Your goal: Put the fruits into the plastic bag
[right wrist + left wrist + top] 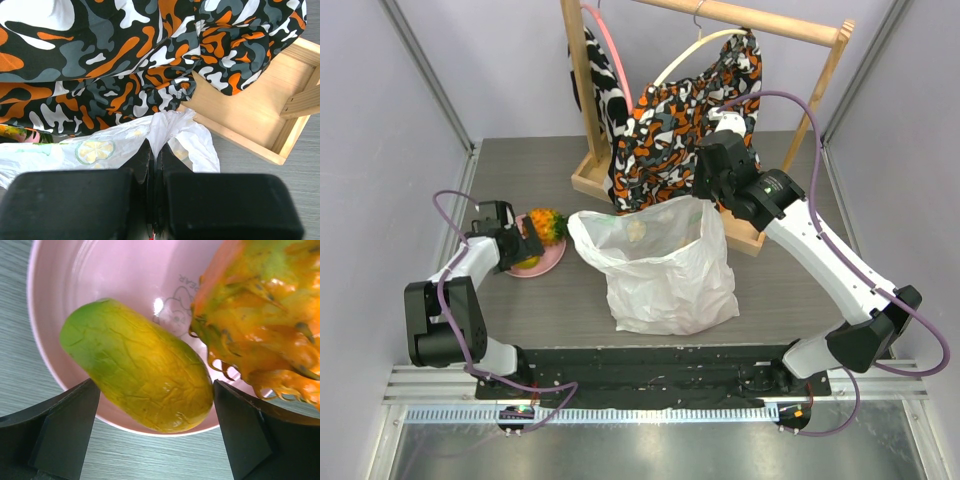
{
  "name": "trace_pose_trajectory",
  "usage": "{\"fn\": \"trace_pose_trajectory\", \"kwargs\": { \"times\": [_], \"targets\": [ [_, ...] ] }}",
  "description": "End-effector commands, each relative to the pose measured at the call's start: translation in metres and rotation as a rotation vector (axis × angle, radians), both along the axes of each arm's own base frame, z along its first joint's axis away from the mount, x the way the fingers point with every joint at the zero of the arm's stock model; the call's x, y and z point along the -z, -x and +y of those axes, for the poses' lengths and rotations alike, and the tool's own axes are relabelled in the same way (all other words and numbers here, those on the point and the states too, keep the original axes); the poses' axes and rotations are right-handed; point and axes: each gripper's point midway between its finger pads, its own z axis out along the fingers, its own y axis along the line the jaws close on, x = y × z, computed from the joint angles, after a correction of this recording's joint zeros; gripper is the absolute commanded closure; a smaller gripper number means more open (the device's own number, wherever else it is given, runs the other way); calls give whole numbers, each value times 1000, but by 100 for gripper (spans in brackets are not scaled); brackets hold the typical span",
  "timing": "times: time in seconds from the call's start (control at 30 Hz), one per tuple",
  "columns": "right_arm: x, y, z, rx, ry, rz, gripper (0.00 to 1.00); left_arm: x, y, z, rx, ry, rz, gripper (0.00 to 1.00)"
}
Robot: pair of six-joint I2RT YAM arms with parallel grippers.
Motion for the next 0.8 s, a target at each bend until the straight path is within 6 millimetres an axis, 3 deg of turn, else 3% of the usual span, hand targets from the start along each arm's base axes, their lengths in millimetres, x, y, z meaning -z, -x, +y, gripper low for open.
{"fn": "trace_pose_trajectory", "kwargs": {
  "times": [0.0,0.53,0.77],
  "targets": [
    [-32,-2,2,-2,-72,-78,99,-14,-17,14,-11,-71,-51,1],
    [-28,-1,6,-16,-77,-64,98,-26,1,10,6,-67,-82,37],
    [-27,0,6,-22,-81,-60,98,-25,13,8,4,-65,-63,43]
  ]
}}
